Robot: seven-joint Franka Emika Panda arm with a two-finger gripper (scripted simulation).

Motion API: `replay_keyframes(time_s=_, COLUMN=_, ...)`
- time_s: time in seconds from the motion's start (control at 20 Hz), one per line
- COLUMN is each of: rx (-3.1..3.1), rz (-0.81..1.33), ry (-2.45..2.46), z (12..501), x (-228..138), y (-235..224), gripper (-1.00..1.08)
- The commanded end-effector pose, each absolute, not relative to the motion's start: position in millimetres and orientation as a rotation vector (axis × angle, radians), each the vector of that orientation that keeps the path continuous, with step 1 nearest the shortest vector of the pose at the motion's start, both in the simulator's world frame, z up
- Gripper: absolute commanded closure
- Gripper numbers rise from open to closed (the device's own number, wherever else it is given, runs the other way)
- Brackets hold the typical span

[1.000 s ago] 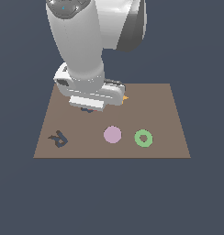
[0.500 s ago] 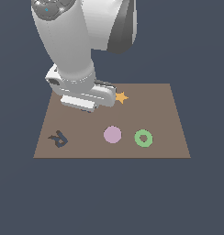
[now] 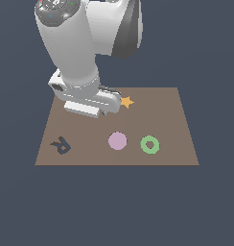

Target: Insert a designated object into the corresponding slot on a board.

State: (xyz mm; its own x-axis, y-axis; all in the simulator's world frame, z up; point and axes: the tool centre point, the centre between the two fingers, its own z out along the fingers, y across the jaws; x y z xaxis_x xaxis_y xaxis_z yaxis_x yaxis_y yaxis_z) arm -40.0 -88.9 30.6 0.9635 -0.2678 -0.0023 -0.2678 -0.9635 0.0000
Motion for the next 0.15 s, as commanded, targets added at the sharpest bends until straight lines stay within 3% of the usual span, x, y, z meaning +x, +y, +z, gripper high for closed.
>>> replay_keyframes(time_s=0.0, rx=-3.113, rz=0.003, ry=0.425, z=30.6, x=-39.9, y=-88.9, gripper=-0.92)
replay_keyframes(time_s=0.1, rx=-3.113, rz=0.003, ry=0.425, z=30.6, x=-39.9, y=-88.9, gripper=-0.92)
